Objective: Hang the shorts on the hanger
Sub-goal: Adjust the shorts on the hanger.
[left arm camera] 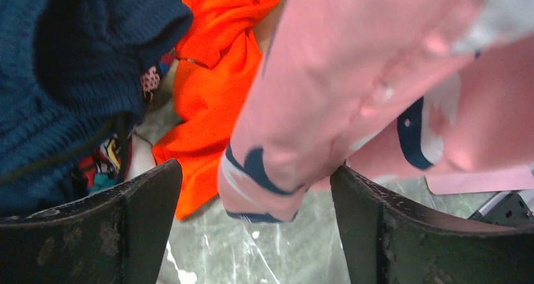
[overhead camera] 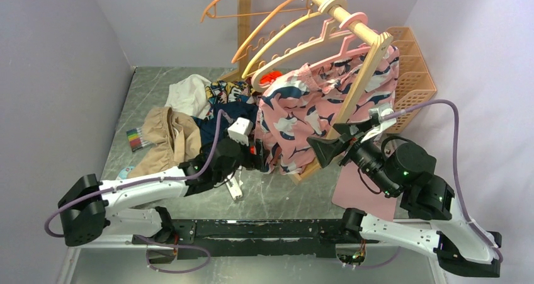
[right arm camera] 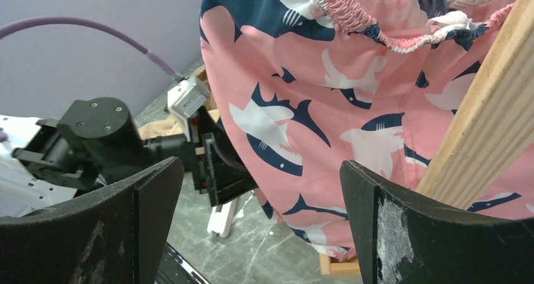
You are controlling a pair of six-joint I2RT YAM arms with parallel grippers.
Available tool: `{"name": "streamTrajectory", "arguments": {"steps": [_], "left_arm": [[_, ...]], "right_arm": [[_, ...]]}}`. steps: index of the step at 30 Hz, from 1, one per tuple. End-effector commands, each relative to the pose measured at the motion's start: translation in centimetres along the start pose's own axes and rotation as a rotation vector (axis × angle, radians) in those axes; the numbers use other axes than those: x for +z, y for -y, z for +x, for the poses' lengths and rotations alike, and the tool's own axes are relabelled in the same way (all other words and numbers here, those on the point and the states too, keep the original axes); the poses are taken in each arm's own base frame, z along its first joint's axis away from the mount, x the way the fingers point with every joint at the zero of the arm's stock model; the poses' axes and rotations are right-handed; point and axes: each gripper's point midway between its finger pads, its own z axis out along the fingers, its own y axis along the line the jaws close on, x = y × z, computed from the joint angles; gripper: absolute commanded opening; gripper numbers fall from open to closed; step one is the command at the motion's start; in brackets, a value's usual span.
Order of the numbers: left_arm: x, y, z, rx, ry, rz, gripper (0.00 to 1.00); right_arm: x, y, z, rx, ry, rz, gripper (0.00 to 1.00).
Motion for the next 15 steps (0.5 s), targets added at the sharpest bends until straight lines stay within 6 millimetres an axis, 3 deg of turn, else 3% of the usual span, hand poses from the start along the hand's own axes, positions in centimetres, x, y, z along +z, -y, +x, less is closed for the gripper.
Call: {"name": "streamTrajectory", "arguments": {"steps": [1, 4, 7, 12, 15], "left_arm": [[1.5, 2.5, -3.0, 0.036, 0.080, 0.153, 0.85], [2.6, 2.2, -2.5, 0.071, 0.057, 0.179, 0.56], [3.0, 0.7, -2.8, 0.067, 0.035, 0.087, 0.09], [0.2, -3.1, -5.0, 0.041, 0.056, -0.121, 0.07], [-1.1, -5.2, -4.3, 0.063, 0.048, -0.188, 0.11]], "right_arm": [[-0.7, 0.1, -0.7, 0.041, 0.021, -0.003, 1.00], [-0.8, 0.3, -0.8, 0.043, 0.031, 0.004, 1.00], [-0.9, 0.5, -1.2, 0.036, 0.034, 0.011, 1.00], [-1.5, 0.9, -2.2, 0.031, 0.055, 0.023, 1.00], [-1.8, 1.7, -2.3, 0.025, 0.068, 0.055, 1.00]]}}
